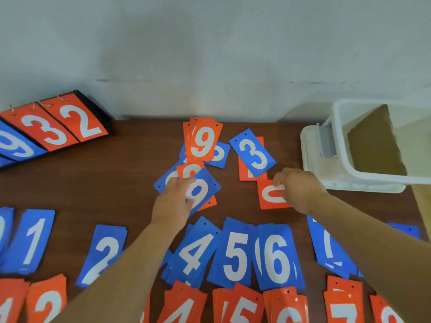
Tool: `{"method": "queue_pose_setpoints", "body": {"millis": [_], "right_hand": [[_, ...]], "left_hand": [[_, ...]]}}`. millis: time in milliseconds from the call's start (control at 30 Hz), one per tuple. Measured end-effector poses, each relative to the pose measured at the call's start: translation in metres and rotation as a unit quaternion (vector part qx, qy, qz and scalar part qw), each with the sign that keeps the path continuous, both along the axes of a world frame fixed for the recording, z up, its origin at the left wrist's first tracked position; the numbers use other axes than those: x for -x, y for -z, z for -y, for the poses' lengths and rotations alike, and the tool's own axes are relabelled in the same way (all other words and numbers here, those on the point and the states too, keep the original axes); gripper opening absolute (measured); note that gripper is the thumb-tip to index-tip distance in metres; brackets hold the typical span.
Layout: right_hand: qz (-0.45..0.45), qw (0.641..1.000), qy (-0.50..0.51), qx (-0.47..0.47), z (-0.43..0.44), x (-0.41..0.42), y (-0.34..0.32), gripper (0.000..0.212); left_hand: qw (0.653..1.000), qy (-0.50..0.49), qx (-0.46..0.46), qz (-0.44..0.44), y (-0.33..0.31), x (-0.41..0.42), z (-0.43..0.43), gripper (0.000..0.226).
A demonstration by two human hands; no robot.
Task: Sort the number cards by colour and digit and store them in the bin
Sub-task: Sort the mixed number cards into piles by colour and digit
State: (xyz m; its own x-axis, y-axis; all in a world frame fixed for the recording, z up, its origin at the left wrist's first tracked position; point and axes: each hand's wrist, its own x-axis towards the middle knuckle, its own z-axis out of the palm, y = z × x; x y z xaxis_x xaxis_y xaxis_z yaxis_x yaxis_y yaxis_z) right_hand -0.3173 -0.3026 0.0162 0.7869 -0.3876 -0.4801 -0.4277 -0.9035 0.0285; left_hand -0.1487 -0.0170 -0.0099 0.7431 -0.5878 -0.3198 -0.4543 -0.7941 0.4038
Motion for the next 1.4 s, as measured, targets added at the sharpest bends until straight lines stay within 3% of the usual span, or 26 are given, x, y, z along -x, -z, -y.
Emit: {"method": "queue_pose_setpoints", "body": {"millis": [67,133,200,300,367,467,767,1033,1233,1400], "right_hand": [[0.038,0.998,0.033,-0.037,-0.004,0.006,-0.008,0.027],[0.145,0.975,0.127,-0.113,-0.01,0.017,-0.024,0.024],[0.257,0.903,0.264,-0.223,-0.019,0.033,-0.045,0.019],[0.356,0.753,0.396,-0.387,-0.04,0.069,-0.075,0.022],[0.38,0.708,0.425,-0.416,-0.052,0.102,-0.088,0.026],[0.393,0.708,0.424,-0.407,-0.063,0.164,-0.094,0.031],[0.358,0.7,0.466,-0.407,-0.066,0.34,-0.082,0.034],[0.351,0.687,0.44,-0.46,-0.089,0.35,-0.091,0.031],[0.318,0.723,0.338,-0.512,-0.136,0.3,-0.104,0.036],[0.216,0.806,0.169,-0.525,-0.185,0.243,-0.108,0.039]], "left_hand": [[0.997,-0.05,0.046,-0.026,-0.01,0.005,-0.003,0.049],[0.986,-0.116,0.109,-0.049,-0.026,0.013,-0.008,0.043],[0.963,-0.189,0.179,-0.075,-0.049,0.028,-0.011,0.038],[0.93,-0.242,0.26,-0.1,-0.083,0.07,-0.013,0.03],[0.912,-0.255,0.289,-0.138,-0.098,0.108,-0.013,0.031],[0.906,-0.246,0.3,-0.172,-0.108,0.173,-0.015,0.035],[0.93,-0.195,0.245,-0.192,-0.105,0.33,-0.014,0.038],[0.941,-0.156,0.25,-0.167,-0.131,0.361,-0.019,0.039],[0.924,-0.219,0.276,-0.145,-0.136,0.35,-0.061,0.037],[0.893,-0.285,0.318,-0.14,-0.141,0.323,-0.116,0.031]]}}
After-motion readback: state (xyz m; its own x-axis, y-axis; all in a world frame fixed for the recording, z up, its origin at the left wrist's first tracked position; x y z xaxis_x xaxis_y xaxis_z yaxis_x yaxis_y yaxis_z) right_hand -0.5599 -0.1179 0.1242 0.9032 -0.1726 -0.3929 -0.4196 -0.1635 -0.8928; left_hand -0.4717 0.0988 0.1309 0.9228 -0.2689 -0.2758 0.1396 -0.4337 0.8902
